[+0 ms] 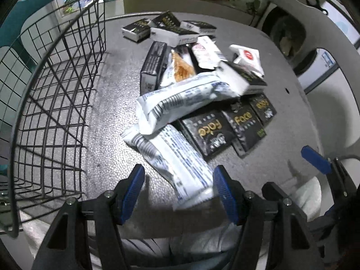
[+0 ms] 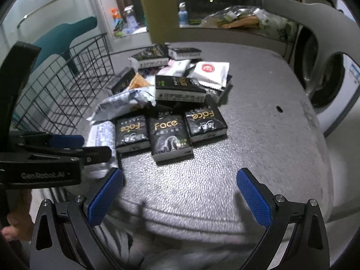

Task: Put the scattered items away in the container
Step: 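Grasp the white snack bar with the left gripper while the right grasps a black Face pack, then carry both items over the wire basket and open both grippers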

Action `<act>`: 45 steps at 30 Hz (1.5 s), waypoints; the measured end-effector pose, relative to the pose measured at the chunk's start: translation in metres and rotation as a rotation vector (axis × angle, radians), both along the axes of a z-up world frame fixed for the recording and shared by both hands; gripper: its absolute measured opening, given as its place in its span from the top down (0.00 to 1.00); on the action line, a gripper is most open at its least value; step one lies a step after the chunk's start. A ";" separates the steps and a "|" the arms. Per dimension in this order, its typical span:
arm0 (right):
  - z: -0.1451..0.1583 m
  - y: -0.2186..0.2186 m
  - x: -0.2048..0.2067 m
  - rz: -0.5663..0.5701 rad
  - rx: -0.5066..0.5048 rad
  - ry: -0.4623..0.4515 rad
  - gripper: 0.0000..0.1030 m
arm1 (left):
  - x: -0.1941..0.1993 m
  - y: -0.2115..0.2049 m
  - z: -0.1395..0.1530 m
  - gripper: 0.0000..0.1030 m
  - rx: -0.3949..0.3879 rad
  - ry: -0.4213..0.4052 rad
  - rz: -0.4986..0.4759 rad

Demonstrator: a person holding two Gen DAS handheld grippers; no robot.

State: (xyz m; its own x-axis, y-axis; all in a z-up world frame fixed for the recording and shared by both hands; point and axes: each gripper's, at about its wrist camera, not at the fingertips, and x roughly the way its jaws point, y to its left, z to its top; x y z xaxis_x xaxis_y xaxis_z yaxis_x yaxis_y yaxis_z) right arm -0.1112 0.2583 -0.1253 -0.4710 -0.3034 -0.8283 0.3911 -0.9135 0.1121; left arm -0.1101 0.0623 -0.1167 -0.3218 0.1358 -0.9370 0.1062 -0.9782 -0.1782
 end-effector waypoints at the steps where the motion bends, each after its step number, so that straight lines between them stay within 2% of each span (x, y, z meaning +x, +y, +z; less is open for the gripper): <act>1: -0.004 -0.001 -0.004 0.006 0.004 -0.004 0.02 | -0.003 -0.001 -0.002 0.32 -0.001 -0.004 0.005; 10: -0.024 0.001 -0.019 -0.011 -0.010 -0.050 0.02 | -0.025 0.002 -0.018 0.32 0.013 -0.012 0.009; 15: -0.026 -0.001 -0.022 0.001 0.001 -0.040 0.02 | -0.028 0.004 -0.022 0.31 0.012 -0.005 -0.011; 21: -0.031 -0.011 -0.032 0.025 0.014 -0.022 0.01 | -0.022 -0.005 -0.030 0.46 0.011 -0.037 -0.035; 26: -0.035 -0.023 -0.038 0.047 0.042 0.010 0.01 | -0.019 -0.005 -0.034 0.44 -0.031 -0.040 -0.055; 29: -0.036 -0.032 -0.040 0.058 0.083 0.036 0.09 | -0.023 -0.007 -0.037 0.42 -0.043 -0.037 -0.043; 32: -0.034 -0.035 -0.042 0.055 0.103 0.049 0.25 | -0.028 -0.008 -0.040 0.42 -0.054 -0.034 -0.035; 33: -0.033 -0.034 -0.041 0.056 0.100 0.047 0.33 | -0.030 -0.008 -0.041 0.42 -0.053 -0.033 -0.033; 34: -0.031 -0.033 -0.040 0.056 0.102 0.045 0.46 | -0.032 -0.008 -0.042 0.42 -0.053 -0.030 -0.032; 35: -0.030 -0.032 -0.039 0.058 0.103 0.042 0.51 | -0.033 -0.010 -0.042 0.42 -0.054 -0.028 -0.032; 38: -0.027 -0.025 -0.039 0.051 0.058 0.003 0.52 | -0.033 -0.018 -0.039 0.54 -0.062 -0.022 -0.025; 41: -0.023 -0.016 -0.033 0.030 0.016 -0.027 0.52 | -0.037 -0.021 -0.040 0.57 -0.053 -0.026 -0.029; 45: -0.009 -0.013 -0.017 0.008 0.028 0.002 0.52 | -0.022 -0.020 -0.036 0.58 -0.039 -0.018 -0.037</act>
